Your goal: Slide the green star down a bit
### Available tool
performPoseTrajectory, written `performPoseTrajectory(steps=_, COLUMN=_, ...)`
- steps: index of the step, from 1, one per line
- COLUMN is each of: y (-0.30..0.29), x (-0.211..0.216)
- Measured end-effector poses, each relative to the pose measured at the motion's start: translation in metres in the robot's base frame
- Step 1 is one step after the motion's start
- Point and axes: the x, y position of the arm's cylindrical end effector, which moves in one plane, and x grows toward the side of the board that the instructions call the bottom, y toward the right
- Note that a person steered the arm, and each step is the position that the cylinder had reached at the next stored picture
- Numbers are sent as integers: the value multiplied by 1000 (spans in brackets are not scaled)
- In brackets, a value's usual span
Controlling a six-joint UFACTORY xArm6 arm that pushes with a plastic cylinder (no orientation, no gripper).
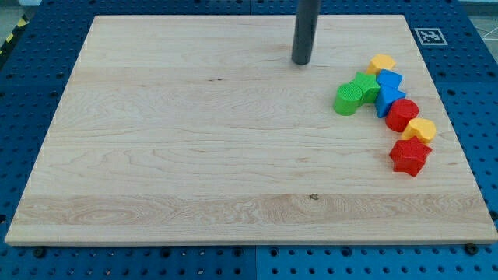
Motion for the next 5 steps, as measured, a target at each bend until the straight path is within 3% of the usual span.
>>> performPoseTrajectory(steps=2, y=57, x=15)
performPoseTrajectory(steps=5, y=58, x=35)
